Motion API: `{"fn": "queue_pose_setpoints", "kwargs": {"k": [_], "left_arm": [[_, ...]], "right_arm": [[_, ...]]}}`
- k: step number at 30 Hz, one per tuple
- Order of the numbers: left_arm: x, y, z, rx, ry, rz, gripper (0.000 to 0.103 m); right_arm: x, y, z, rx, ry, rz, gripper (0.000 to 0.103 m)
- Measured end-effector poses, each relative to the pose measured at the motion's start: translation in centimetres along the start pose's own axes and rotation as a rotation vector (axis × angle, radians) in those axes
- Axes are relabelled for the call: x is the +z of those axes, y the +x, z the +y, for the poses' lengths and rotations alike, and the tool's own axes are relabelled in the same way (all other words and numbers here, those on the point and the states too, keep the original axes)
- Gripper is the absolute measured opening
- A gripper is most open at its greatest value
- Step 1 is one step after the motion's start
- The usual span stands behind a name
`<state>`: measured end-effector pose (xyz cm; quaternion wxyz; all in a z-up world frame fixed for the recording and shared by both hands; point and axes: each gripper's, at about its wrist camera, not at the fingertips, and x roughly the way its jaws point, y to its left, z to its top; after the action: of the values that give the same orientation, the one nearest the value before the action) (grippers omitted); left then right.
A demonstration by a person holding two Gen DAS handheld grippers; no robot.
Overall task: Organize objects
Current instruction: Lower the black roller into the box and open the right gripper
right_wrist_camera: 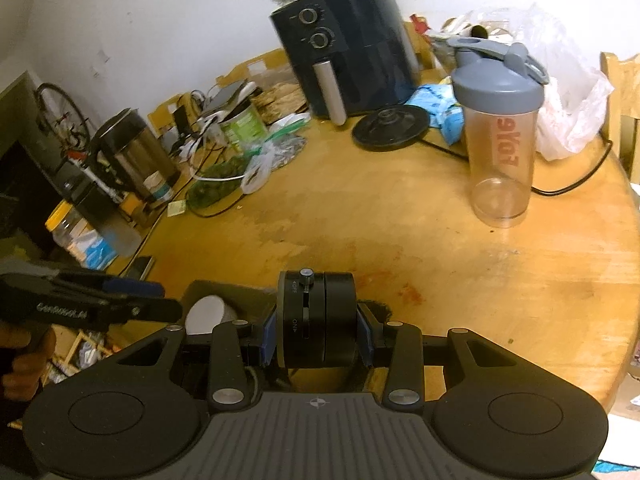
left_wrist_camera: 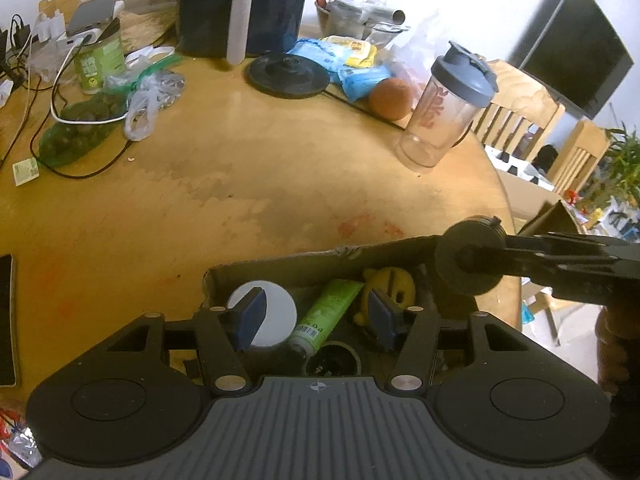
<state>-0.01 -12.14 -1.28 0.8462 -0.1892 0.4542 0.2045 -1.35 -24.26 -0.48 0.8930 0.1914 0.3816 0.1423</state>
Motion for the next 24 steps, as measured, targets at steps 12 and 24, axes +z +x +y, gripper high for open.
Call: {"fn": "queue_pose_setpoints", "kwargs": {"k": [12, 24], "left_arm": [[-0.3, 0.0, 0.6, 0.046, -0.035, 0.017, 0.057], [-0.3, 0.2, 0.2, 0.118, -0.004, 0.012, 0.092]], "right_arm": [[-0.4, -1.0, 2.0, 0.044, -0.115, 0.037, 0.044], [-0.6, -0.1, 2.2, -0.017, -0.141, 0.08, 0.103]]}}
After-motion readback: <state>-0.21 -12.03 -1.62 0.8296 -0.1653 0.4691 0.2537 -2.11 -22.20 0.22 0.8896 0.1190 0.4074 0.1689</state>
